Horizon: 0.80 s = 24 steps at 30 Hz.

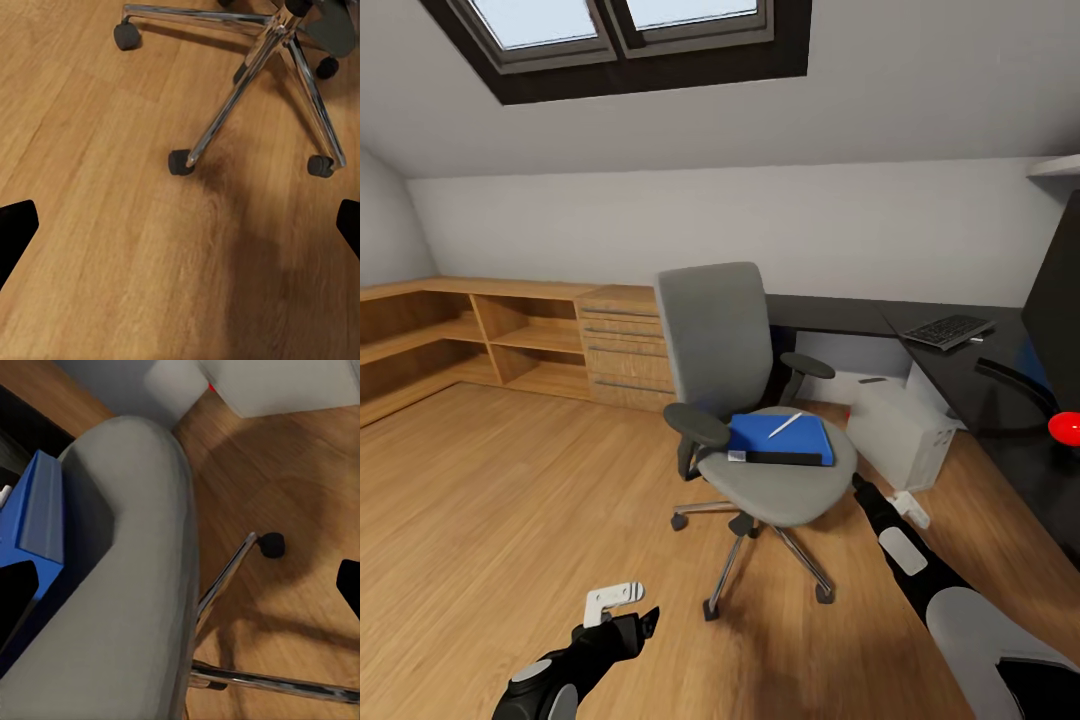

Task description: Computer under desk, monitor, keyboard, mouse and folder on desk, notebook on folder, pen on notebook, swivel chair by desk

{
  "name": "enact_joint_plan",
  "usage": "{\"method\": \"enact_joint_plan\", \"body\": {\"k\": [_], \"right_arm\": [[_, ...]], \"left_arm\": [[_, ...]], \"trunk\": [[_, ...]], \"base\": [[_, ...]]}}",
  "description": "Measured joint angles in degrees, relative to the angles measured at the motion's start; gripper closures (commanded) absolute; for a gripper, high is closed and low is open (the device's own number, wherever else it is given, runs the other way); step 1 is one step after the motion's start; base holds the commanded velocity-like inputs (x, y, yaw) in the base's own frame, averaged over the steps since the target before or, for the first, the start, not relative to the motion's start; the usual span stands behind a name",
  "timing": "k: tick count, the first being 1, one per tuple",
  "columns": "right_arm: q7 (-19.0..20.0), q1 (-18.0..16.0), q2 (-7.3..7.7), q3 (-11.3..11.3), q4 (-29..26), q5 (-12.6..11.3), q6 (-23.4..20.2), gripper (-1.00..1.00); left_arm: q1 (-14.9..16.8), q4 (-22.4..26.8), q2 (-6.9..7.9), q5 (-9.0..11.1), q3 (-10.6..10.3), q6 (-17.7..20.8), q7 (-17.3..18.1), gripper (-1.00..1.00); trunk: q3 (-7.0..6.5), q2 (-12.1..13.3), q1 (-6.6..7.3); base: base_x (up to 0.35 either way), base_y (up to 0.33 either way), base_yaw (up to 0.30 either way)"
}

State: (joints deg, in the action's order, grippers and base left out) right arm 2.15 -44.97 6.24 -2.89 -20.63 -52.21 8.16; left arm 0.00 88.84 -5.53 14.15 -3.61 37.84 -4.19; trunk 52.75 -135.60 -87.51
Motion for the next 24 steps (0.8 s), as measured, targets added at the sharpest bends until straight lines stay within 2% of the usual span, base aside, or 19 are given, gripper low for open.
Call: {"method": "enact_joint_plan", "body": {"k": [2,21,24], "right_arm": [[0.0,0.0,0.0,0.0,0.0,0.0,0.0,-1.0],[0.0,0.0,0.03,0.0,0.0,0.0,-0.1,-1.0],[0.0,0.0,-0.02,0.0,-0.1,0.0,-0.1,-1.0]], "left_arm": [[0.0,0.3,-0.02,0.0,0.0,0.0,0.1,-1.0],[0.0,1.3,-0.26,0.1,0.2,0.2,-0.1,-1.0],[0.0,1.3,-0.25,0.1,0.2,0.2,-0.1,-1.0]], "trunk": [[0.0,0.0,0.0],[3.41,-7.6,-4.17],[4.07,-7.7,-4.25]], "base": [[0.0,0.0,0.0],[0.0,0.0,0.0],[0.0,0.0,0.0]]}}
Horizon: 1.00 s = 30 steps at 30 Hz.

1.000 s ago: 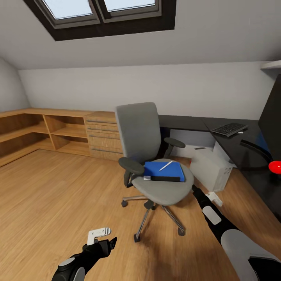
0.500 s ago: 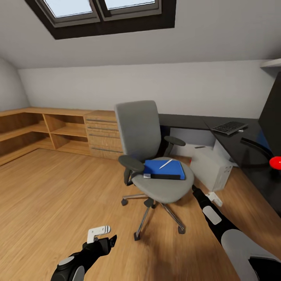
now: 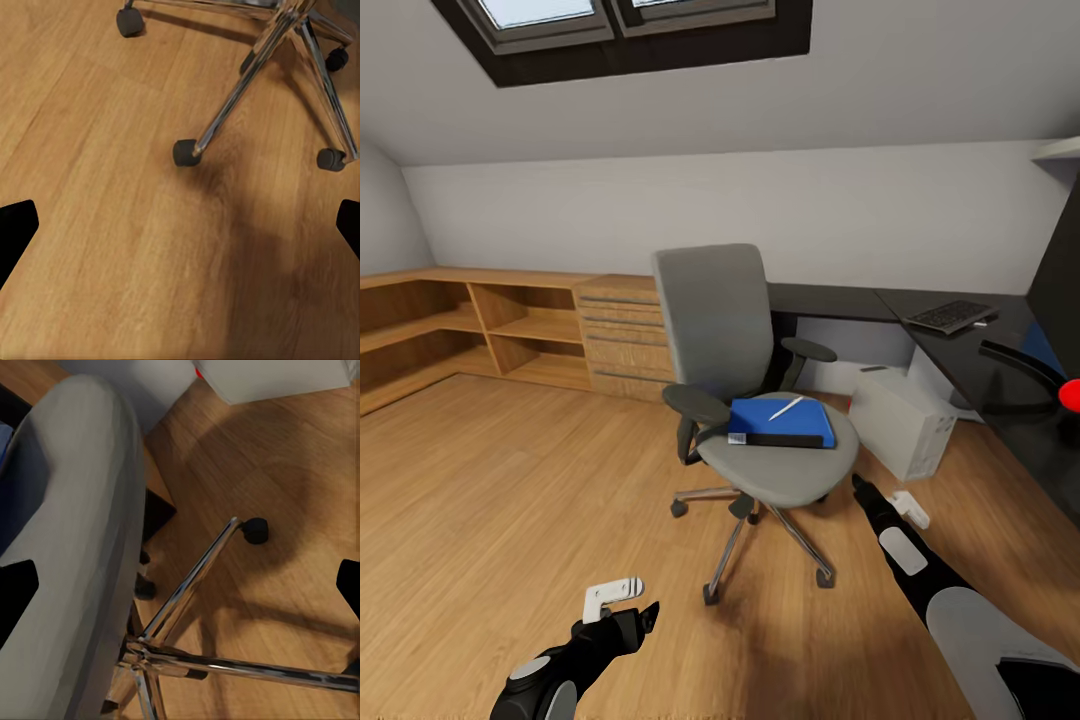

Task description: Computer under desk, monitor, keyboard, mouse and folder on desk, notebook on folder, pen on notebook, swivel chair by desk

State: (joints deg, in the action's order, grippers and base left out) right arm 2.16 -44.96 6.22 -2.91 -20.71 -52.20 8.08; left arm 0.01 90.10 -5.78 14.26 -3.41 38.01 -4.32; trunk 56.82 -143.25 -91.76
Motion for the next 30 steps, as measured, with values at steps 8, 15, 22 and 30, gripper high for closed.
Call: {"method": "enact_joint_plan", "body": {"k": [8,15,22,30], "right_arm": [[3.7,0.1,-0.05,0.0,-0.1,0.0,0.0,-1.0],[4.8,0.1,-0.05,0.0,-0.1,-0.1,0.0,-1.0],[6.6,0.0,-0.07,0.0,0.2,-0.1,0.1,-1.0],[11.5,0.1,-0.09,0.0,0.6,-0.1,0.2,-1.0]], "left_arm": [[0.0,0.0,0.06,0.0,0.0,0.0,0.0,-1.0],[0.0,0.0,0.12,0.0,0.0,0.0,0.1,-1.0],[0.0,-0.1,0.21,-0.1,0.0,0.0,0.1,-1.0],[0.0,-0.2,0.24,-0.2,-0.1,0.0,0.0,-1.0]], "trunk": [[1.34,-0.1,-0.15],[1.34,-0.1,-0.15],[1.34,-0.1,-0.14],[1.34,-0.1,-0.13]], "base": [[0.0,0.0,0.0],[0.0,0.0,0.0],[0.052,0.0,0.0],[0.155,0.0,0.0]]}}
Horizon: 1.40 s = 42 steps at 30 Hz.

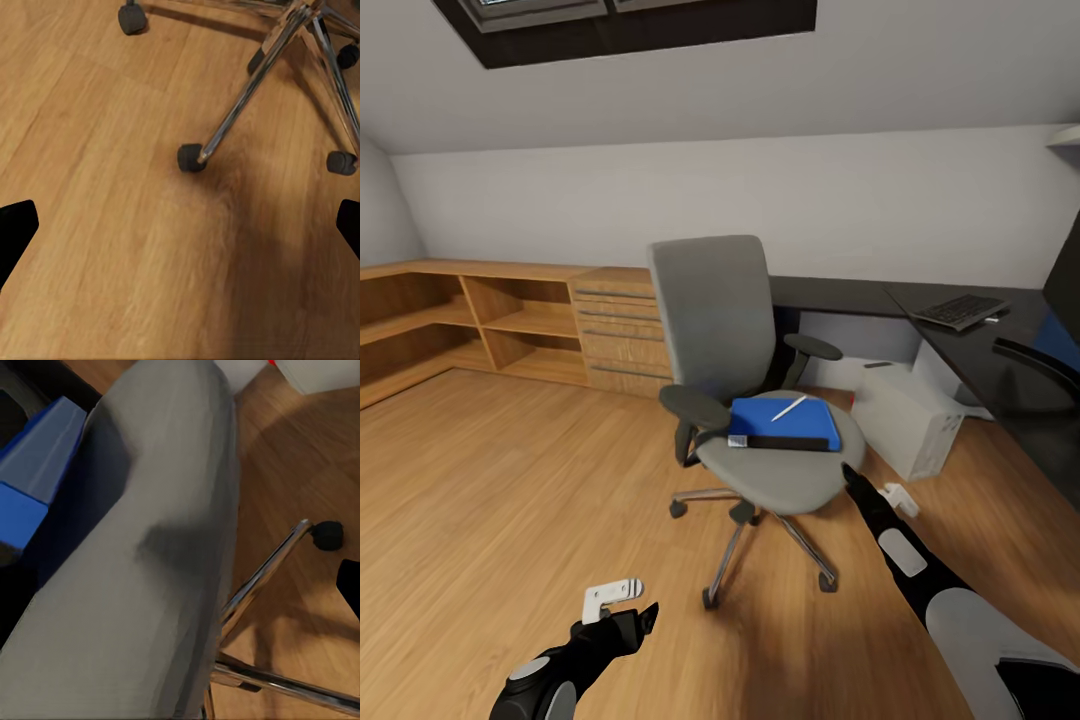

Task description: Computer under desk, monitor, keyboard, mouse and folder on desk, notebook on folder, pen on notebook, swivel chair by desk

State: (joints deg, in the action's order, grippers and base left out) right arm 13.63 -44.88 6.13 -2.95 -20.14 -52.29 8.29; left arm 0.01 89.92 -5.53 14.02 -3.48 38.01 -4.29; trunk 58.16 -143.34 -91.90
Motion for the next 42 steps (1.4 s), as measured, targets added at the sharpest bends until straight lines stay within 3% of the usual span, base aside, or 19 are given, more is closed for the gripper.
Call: {"method": "enact_joint_plan", "body": {"k": [7,25,39,42], "right_arm": [[0.1,0.0,-0.05,0.0,0.0,0.0,0.1,-1.0],[0.2,0.0,-0.13,0.1,0.0,0.0,0.1,-1.0],[0.3,-0.1,-0.12,-0.7,-0.1,0.1,0.1,-1.0],[0.2,0.0,-0.14,0.0,0.1,0.0,0.1,-1.0]], "left_arm": [[0.0,0.0,-0.01,0.0,0.0,0.0,0.0,-1.0],[0.0,0.0,0.0,0.0,0.0,0.0,0.0,-1.0],[0.0,0.0,0.0,0.0,0.0,0.0,0.0,-1.0],[0.0,0.0,0.0,0.0,0.0,0.0,0.0,-1.0]], "trunk": [[0.0,0.0,-0.01],[0.0,0.0,-0.02],[-0.01,0.0,0.01],[0.01,0.0,-0.01]], "base": [[0.189,0.0,0.0],[0.011,0.0,0.011],[0.08,0.0,0.179],[0.114,0.0,0.217]]}}
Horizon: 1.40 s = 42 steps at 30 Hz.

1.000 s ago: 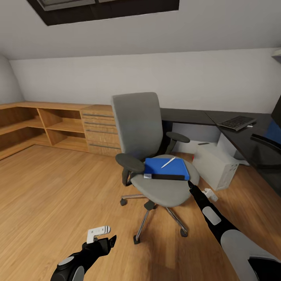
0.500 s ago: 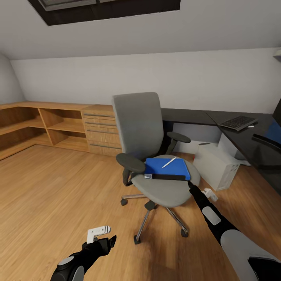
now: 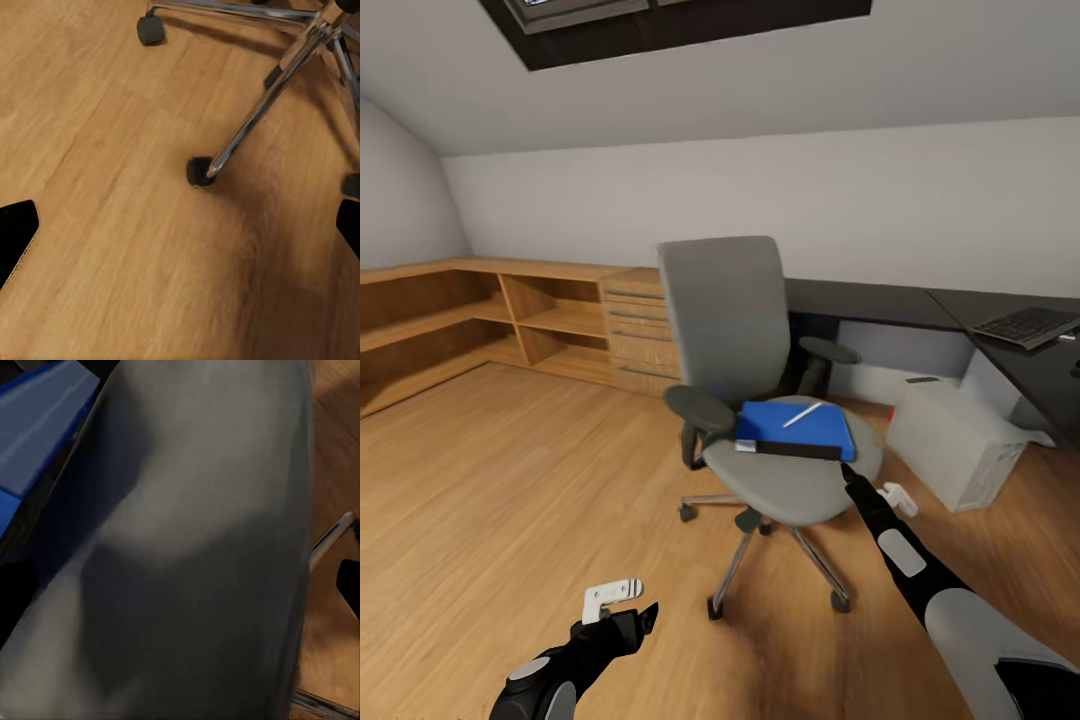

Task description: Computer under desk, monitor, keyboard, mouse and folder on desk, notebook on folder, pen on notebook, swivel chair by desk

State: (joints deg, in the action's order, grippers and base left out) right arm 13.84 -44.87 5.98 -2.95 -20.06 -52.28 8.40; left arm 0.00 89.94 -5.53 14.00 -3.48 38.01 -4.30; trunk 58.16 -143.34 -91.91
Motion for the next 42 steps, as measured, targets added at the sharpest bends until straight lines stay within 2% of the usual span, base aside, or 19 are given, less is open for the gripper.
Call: {"method": "enact_joint_plan", "body": {"k": [18,35,42], "right_arm": [[-0.2,0.0,0.03,-0.4,0.0,0.0,0.0,-1.0],[-0.3,0.0,0.05,-0.4,0.0,0.0,0.0,-1.0],[0.1,0.0,0.03,0.1,-0.1,0.1,0.0,-1.0]], "left_arm": [[0.0,-0.2,-0.05,0.0,-0.1,-0.1,-0.1,-1.0],[0.0,-0.3,-0.09,0.0,-0.1,-0.1,-0.1,-1.0],[0.0,-0.4,-0.09,0.0,-0.1,-0.1,-0.1,-1.0]], "trunk": [[0.0,0.0,0.01],[0.25,0.0,-0.01],[0.38,0.0,-0.01]], "base": [[0.204,-0.034,0.217],[0.009,-0.004,0.217],[0.0,0.0,0.056]]}}
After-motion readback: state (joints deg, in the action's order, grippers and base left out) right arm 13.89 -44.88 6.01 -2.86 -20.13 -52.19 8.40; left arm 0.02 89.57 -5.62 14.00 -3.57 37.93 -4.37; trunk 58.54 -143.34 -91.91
